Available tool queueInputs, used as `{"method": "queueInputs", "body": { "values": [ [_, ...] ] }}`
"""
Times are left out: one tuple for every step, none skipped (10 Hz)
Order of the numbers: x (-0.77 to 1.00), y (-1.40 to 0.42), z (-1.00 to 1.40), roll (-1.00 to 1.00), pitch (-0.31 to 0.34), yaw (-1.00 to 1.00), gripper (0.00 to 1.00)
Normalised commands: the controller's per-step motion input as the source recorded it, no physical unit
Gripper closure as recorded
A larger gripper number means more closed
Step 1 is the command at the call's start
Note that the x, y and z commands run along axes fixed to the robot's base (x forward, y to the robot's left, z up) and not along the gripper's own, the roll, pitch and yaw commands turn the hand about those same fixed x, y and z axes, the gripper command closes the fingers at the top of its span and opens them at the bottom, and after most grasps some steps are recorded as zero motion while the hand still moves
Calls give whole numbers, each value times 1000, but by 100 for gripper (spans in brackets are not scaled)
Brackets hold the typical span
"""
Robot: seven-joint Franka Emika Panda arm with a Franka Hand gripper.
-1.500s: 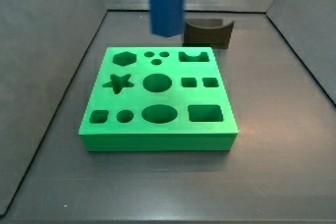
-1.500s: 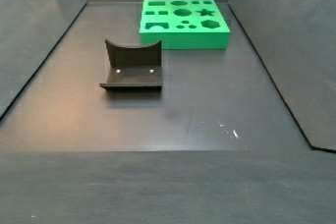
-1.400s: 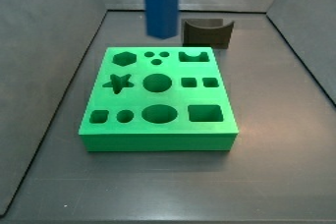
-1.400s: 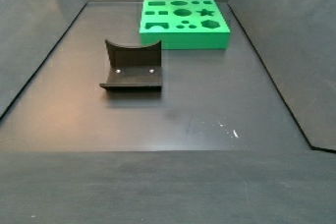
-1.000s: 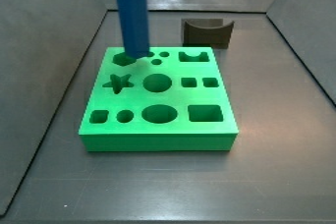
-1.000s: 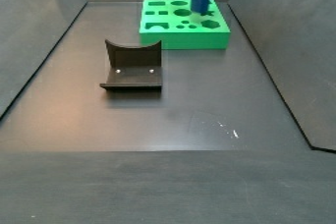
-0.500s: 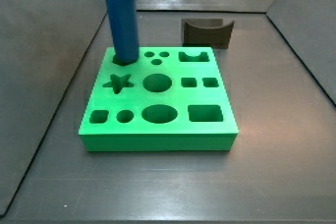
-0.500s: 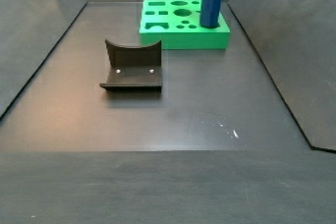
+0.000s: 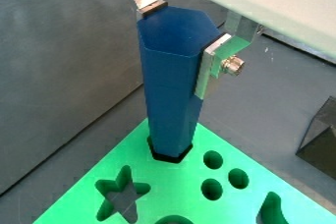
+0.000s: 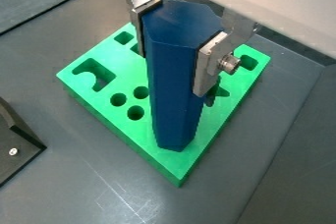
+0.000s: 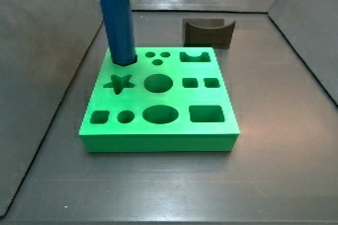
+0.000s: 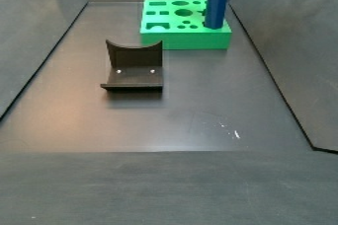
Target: Insert the hexagon object.
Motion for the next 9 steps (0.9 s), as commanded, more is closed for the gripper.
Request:
{"method": "queueInputs", "body": {
  "values": [
    [200,-17,-186,-197,-26,0,100],
    [169,-14,-177,-234,-57,0,100],
    [69,0,-223,-279,-117,0,100],
    [3,0,-346,-244,-147,0,100],
    [0,-37,-477,-41,-133,0,100],
    [0,-94,-423,0,-103,0,100],
    [0,-174,-374,0,-99,0,100],
    [0,-171,-386,0,-93,0,100],
    [0,-169,-329,0,-80,0,100]
  ]
}}
